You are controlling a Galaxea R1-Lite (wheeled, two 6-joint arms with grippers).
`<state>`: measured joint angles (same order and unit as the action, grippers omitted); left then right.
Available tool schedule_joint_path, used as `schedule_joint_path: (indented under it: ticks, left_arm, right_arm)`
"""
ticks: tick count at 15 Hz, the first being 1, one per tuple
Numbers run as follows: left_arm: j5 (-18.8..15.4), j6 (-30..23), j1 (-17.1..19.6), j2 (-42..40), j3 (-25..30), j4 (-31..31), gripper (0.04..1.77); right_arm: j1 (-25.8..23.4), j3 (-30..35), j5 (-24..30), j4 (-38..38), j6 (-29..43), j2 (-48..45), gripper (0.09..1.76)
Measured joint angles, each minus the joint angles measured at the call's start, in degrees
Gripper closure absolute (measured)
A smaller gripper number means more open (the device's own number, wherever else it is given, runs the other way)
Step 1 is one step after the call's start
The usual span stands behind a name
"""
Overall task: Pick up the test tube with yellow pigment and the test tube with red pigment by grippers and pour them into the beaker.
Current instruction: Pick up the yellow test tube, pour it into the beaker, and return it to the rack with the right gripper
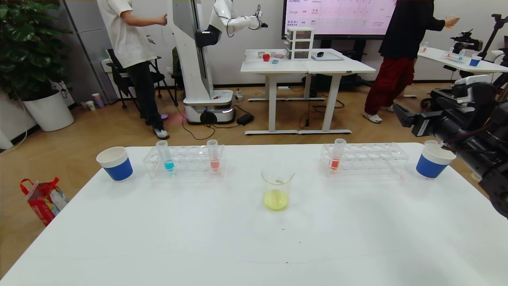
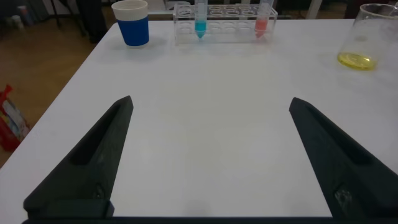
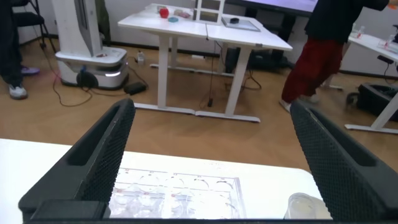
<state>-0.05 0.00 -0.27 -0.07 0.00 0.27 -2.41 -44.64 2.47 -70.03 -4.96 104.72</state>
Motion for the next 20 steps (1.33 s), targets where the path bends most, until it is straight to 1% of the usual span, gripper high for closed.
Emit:
schedule_joint_path:
  ticks: [4, 6, 8, 10, 11, 13, 15, 18, 20]
  left_arm:
    - [0.0, 0.0, 0.0, 0.0, 0.0, 0.0, 0.06]
    - [0.0, 0.0, 0.0, 0.0, 0.0, 0.0, 0.06]
    - [0.0, 0.0, 0.0, 0.0, 0.0, 0.0, 0.06]
    - [0.0, 0.0, 0.0, 0.0, 0.0, 0.0, 0.06]
    - [0.0, 0.0, 0.0, 0.0, 0.0, 0.0, 0.06]
    - [0.0, 0.0, 0.0, 0.0, 0.0, 0.0, 0.06]
    - [0.0, 0.0, 0.0, 0.0, 0.0, 0.0, 0.06]
    - [0.0, 0.0, 0.0, 0.0, 0.0, 0.0, 0.06]
    - [0.0, 0.0, 0.0, 0.0, 0.0, 0.0, 0.06]
  right_arm:
    - [2.1, 10.2, -0.1, 0.0, 1.5, -16.9, 0.11]
    - [3.1, 16.0, 0.1, 0.4, 1.7, -27.8, 0.11]
    - [4.0, 20.9, 0.5, 3.4, 1.7, -39.5, 0.11]
    - [4.6, 24.3, 1.0, 11.1, 1.6, -52.4, 0.11]
    - [4.8, 25.4, 1.3, 16.1, 1.5, -58.8, 0.11]
    - [5.0, 26.5, 2.3, 27.3, 1.5, -71.7, 0.11]
    - [5.0, 27.0, 3.3, 36.4, 1.3, -82.3, 0.11]
    - [4.0, 27.9, 3.6, 41.0, 1.2, -92.2, 0.11]
    - [3.6, 28.6, 3.6, 46.3, 1.1, -97.5, 0.11]
